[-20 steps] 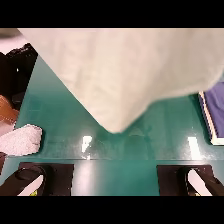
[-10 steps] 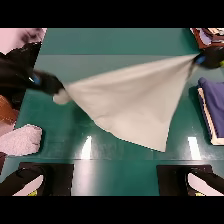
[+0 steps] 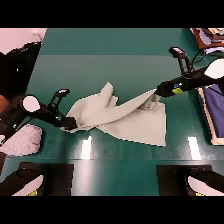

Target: Fold the shirts.

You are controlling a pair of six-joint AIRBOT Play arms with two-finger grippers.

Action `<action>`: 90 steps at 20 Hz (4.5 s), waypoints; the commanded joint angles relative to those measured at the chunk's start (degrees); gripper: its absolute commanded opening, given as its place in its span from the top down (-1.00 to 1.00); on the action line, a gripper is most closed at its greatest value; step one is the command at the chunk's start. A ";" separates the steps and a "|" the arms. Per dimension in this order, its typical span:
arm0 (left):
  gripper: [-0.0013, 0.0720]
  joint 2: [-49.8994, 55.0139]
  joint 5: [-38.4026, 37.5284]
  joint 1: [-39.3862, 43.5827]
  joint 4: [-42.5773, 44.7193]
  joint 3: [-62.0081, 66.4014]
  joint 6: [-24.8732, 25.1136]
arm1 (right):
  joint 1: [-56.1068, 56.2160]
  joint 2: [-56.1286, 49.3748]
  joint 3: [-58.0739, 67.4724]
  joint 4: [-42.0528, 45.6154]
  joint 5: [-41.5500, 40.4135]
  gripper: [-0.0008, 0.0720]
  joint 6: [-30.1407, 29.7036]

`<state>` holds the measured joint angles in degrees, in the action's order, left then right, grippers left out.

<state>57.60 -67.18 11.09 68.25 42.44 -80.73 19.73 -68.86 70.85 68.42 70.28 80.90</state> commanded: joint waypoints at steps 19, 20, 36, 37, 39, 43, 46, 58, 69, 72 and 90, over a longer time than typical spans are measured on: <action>-0.39 29.70 6.71 -9.77 -7.48 23.85 6.40 | -0.72 6.62 -1.01 0.22 -2.71 0.93 2.69; -0.39 30.51 6.67 -9.31 -8.31 23.85 7.65 | -0.72 6.38 -1.01 0.20 -2.69 0.93 2.73; 0.89 24.76 9.81 -9.46 -11.41 29.44 7.23 | -3.72 5.03 4.61 0.66 -1.40 0.93 4.09; 0.89 21.31 10.21 -10.29 -11.39 32.15 7.28 | -5.51 5.03 7.93 0.66 -0.31 0.93 4.02; 0.89 13.33 10.49 -12.28 -11.23 39.04 7.32 | -9.42 5.03 15.87 0.61 1.53 0.93 2.60; 0.89 -1.38 14.91 -14.12 -10.80 52.63 8.11 | -16.22 5.03 33.46 0.61 6.25 0.93 0.42; 0.89 -8.96 16.90 -14.10 -10.82 61.11 8.24 | -19.43 5.49 44.65 0.61 9.62 0.93 -0.02; 0.89 -13.49 13.42 -14.10 -11.87 77.79 3.98 | -33.66 22.64 43.01 0.57 5.38 0.93 -1.05; 0.89 6.82 0.13 -14.10 -6.51 44.00 2.71 | -31.93 -2.54 25.86 -6.78 17.25 0.93 -1.07; 0.89 16.79 5.20 -14.10 -6.56 38.38 2.73 | -27.04 -10.25 18.45 -6.84 7.63 0.93 -3.43; -0.53 33.40 6.40 -16.48 -5.64 47.08 2.71 | -18.23 -33.79 42.66 -7.02 3.80 -0.14 -3.67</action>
<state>91.37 -49.54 -4.08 62.24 85.82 -78.11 2.31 -103.63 110.89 61.76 66.96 77.56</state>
